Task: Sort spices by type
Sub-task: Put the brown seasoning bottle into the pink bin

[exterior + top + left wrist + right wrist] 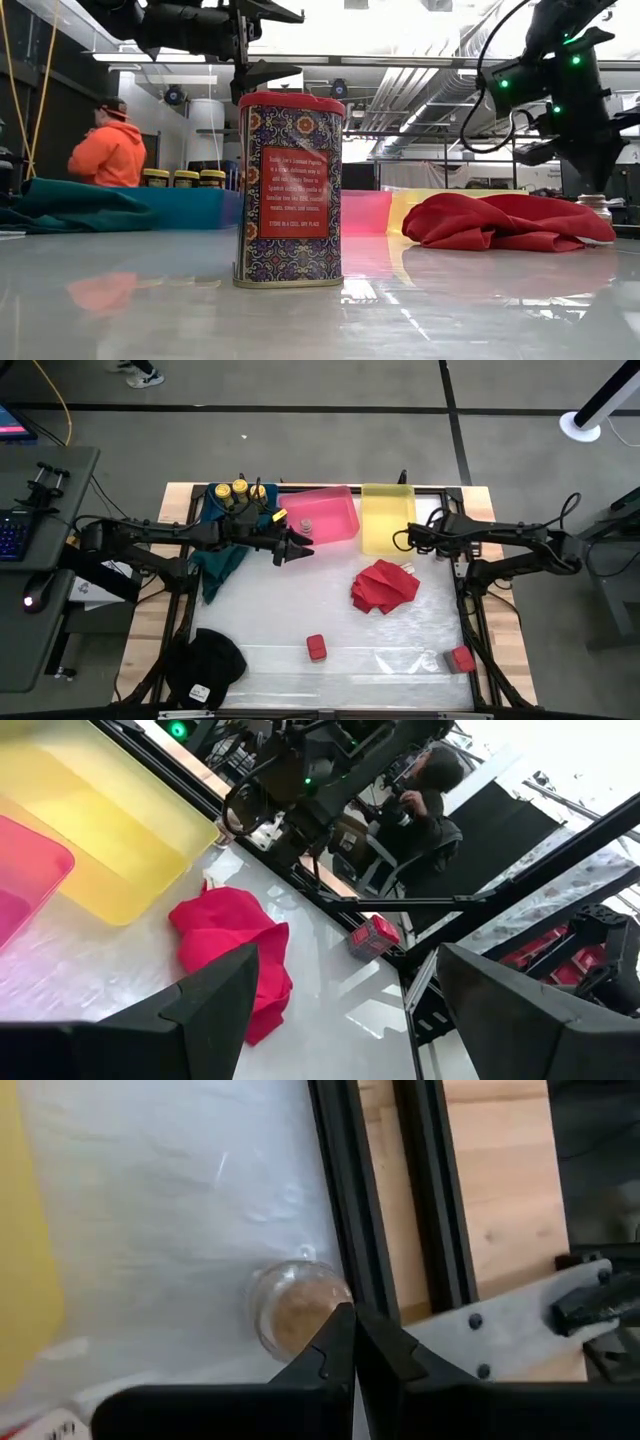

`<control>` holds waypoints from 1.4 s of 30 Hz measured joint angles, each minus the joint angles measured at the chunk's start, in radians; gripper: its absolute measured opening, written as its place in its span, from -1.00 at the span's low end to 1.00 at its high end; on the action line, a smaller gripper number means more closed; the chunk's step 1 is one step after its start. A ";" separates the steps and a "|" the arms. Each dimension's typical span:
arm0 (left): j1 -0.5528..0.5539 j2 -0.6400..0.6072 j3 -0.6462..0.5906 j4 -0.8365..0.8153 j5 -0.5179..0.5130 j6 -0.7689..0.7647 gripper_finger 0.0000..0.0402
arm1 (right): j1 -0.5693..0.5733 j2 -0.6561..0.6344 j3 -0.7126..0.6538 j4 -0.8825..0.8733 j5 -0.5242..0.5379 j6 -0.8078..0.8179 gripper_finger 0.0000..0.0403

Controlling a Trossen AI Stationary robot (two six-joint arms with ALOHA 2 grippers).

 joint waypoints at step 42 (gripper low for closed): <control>0.000 0.000 0.000 -0.008 0.012 -0.027 0.46 | 0.023 -0.003 -0.025 0.197 -0.156 -0.244 -1.00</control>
